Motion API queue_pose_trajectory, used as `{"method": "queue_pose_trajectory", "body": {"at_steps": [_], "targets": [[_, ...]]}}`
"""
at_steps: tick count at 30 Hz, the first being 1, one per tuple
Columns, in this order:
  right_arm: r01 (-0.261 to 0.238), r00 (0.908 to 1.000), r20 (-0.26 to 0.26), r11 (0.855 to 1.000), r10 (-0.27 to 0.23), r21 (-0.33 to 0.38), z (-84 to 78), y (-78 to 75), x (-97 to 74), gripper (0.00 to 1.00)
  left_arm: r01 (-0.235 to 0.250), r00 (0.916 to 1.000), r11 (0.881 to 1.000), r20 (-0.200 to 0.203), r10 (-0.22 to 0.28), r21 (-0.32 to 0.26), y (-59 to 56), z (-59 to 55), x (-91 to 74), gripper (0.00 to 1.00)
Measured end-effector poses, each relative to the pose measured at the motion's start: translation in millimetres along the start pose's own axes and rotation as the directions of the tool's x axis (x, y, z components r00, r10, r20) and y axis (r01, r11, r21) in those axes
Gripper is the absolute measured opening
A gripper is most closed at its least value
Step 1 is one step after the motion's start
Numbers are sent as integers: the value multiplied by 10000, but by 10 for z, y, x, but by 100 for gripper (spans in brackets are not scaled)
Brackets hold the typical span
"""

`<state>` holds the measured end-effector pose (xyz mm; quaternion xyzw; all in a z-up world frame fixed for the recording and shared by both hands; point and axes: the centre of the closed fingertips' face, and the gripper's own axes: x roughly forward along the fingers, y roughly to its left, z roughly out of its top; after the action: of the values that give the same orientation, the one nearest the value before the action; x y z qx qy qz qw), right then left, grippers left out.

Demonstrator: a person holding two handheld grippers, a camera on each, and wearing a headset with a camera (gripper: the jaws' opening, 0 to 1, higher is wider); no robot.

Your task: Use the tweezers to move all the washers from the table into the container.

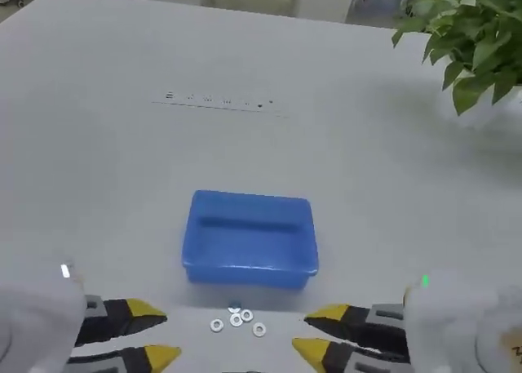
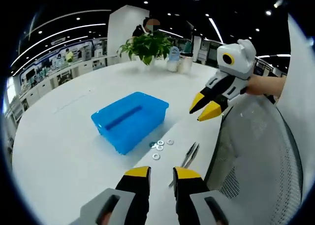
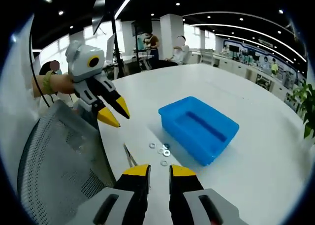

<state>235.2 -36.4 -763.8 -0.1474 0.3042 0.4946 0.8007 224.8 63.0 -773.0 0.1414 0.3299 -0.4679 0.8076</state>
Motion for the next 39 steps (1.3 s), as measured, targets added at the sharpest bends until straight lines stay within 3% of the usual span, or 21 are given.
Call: {"method": "queue_pose_trajectory", "body": {"at_steps": [3,5,8,11,14,15,17,18,19,21,22,23,26,30,33,36,39], "targets": [[-113,9997,-214,9999,112,-51,-35,43,42,13,570,9956,9963,-779,-519,643,-43,-108,98,13],[-182,9993,-334,9998,180,-37,-72,82,55,13,1006,9853,9865,-1505,-808,1289,-77,-215,153,11],[-181,9986,-490,9998,183,51,-129,110,62,13,1587,9638,9650,-2450,-1055,2090,-128,-348,216,9],[-106,9977,-673,9999,114,122,-170,118,68,14,1871,9421,9308,-3258,-794,3141,-125,-462,285,7],[-62,9969,-783,9999,68,79,-181,122,66,14,2133,9288,9103,-3626,-763,3548,-135,-522,337,4],[-36,9967,-809,10000,41,62,-182,123,64,14,2087,9394,9080,-3326,-829,3632,-146,-449,345,3],[-2,9965,-831,10000,5,38,-183,122,61,15,2102,9339,9117,-3483,-804,3531,-137,-453,347,3],[4,9965,-842,10000,-1,39,-185,124,63,15,2413,9310,8891,-3512,-991,3890,-154,-442,356,2],[8,9964,-844,10000,-5,36,-185,126,65,15,2241,9290,8947,-3621,-764,3863,-128,-456,348,1],[-1,9963,-860,10000,3,20,-188,133,72,15,2578,9231,8696,-3731,-929,4212,-149,-447,361,0],[-29,9960,-888,10000,25,-45,-190,145,80,15,2662,9221,8645,-3740,-995,4263,-161,-439,365,0],[-45,9959,-903,9999,35,-106,-189,152,87,16,2641,9234,8667,-3705,-1005,4232,-169,-421,365,0],[-188,9953,-956,9989,146,-436,-177,194,108,17,2586,9334,8558,-3440,-1019,4481,-202,-320,332,0],[-405,9950,-936,9966,337,-718,-152,243,130,19,2504,9413,8511,-3216,-1026,4614,-223,-202,249,0],[-529,9937,-1035,9941,430,-944,-161,266,145,20,2446,9504,8517,-2885,-1160,4634,-263,-50,157,0],[-704,9910,-1222,9897,551,-1248,-191,286,167,20,2472,9556,8442,-2638,-1312,4755,-325,81,87,0],[-935,9874,-1414,9836,716,-1544,-223,304,212,20,2472,9650,8414,-2006,-1689,4806,-422,264,62,0]]}}
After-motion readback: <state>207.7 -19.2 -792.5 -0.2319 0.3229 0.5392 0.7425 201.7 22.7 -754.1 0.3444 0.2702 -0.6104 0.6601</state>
